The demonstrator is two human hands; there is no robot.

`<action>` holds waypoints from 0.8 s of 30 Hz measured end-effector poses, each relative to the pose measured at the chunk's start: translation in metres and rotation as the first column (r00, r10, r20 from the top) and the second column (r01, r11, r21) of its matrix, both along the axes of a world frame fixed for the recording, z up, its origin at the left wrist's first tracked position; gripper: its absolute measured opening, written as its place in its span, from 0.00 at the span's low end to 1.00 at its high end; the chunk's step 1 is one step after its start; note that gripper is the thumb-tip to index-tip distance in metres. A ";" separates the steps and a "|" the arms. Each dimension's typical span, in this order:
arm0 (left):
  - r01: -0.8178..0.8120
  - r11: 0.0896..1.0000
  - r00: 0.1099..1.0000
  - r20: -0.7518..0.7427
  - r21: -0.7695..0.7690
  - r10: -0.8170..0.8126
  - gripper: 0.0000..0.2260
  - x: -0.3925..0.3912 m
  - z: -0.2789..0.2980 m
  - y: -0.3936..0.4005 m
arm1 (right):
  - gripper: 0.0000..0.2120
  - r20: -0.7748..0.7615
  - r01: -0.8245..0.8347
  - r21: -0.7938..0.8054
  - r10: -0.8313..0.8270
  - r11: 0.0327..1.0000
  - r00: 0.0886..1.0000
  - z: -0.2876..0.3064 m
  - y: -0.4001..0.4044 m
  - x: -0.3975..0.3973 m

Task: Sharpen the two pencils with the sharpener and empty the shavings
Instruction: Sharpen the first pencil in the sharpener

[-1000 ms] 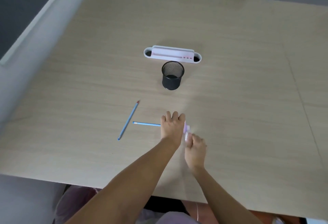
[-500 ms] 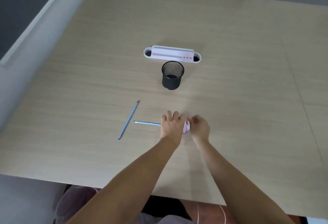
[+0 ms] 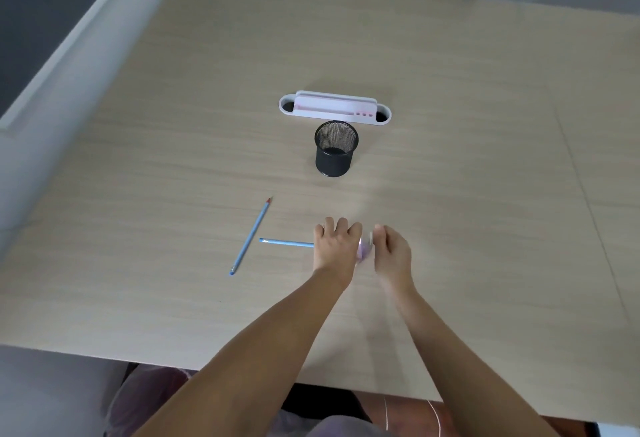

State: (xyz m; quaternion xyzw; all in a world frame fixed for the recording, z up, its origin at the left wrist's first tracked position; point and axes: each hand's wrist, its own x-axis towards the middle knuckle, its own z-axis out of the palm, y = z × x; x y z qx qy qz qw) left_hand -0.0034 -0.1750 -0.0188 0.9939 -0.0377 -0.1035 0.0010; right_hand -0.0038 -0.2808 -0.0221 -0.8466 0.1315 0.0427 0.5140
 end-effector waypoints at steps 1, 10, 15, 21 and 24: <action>-0.009 1.000 1.000 0.007 0.013 0.009 0.21 -0.001 0.002 0.000 | 0.21 -0.021 0.012 -0.005 -0.012 1.000 1.000 -0.002 0.001 0.012; -0.030 0.997 0.993 0.118 0.065 0.022 0.12 -0.004 0.015 -0.004 | 0.11 -0.177 0.031 -0.375 -0.104 0.927 0.979 -0.038 0.006 -0.014; -0.042 0.996 0.997 0.074 0.077 0.037 0.20 -0.004 0.010 -0.004 | 0.20 -0.098 -0.054 -0.177 0.037 0.983 0.994 -0.023 -0.001 -0.065; 0.013 0.998 0.995 0.100 0.068 -0.020 0.19 -0.004 0.005 -0.001 | 0.20 -0.057 -0.068 0.019 0.069 0.998 0.996 0.007 -0.007 -0.021; -0.001 0.996 0.996 0.089 0.091 -0.007 0.21 -0.004 0.002 -0.001 | 0.20 -0.074 -0.025 -0.021 0.023 0.999 0.997 0.003 -0.005 0.012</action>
